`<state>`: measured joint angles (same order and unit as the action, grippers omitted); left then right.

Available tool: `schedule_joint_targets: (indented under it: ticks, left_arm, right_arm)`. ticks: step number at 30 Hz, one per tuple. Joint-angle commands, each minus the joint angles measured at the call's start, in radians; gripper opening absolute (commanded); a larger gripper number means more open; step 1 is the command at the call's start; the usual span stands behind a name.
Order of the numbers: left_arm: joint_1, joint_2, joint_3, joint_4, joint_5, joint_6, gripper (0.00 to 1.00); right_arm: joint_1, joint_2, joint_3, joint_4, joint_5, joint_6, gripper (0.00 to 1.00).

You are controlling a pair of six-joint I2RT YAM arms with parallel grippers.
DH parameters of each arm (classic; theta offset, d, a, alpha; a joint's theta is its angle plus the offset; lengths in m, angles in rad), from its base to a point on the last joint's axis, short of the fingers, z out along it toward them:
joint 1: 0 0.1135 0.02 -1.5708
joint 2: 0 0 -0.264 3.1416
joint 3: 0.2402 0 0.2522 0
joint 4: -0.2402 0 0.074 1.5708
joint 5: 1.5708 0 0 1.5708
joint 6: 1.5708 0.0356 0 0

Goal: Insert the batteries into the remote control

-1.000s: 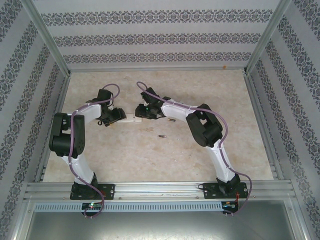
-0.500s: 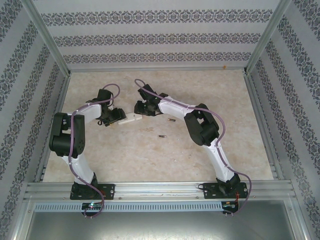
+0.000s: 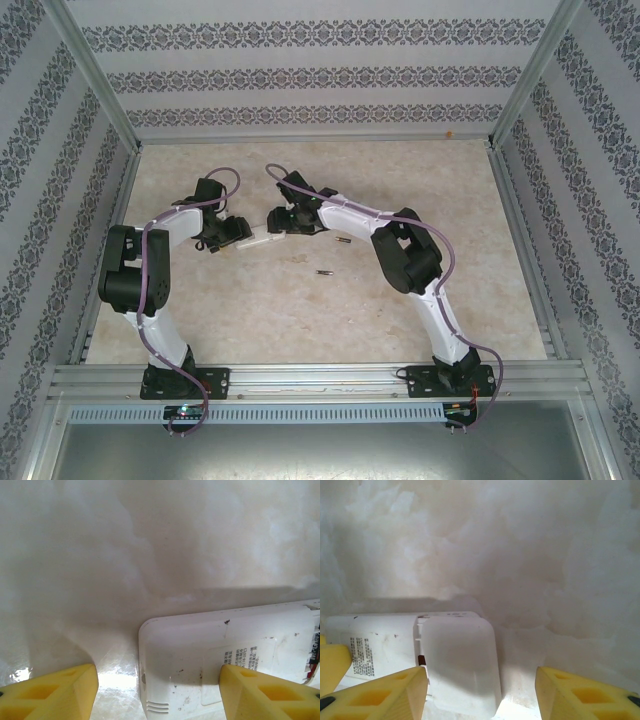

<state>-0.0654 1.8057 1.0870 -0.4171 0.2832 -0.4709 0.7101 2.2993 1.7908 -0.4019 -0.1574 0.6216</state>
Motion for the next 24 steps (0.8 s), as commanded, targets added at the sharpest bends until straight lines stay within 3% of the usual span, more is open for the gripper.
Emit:
schedule_joint_targets:
  ticks: [1, 16, 24]
  left_arm:
    - [-0.005, 0.008, -0.001, 0.034, 0.009, 0.026, 0.67]
    - [-0.005, 0.012, 0.002, 0.037, 0.007, 0.028, 0.67]
    - [-0.005, 0.02, 0.006, 0.037, 0.004, 0.028, 0.67]
  right_arm:
    - [0.015, 0.011, 0.019, -0.016, 0.004, -0.023, 0.6]
    - [0.029, 0.113, 0.159, -0.129, 0.037, -0.071, 0.49]
    - [0.032, 0.087, 0.172, -0.145, 0.043, -0.084, 0.44]
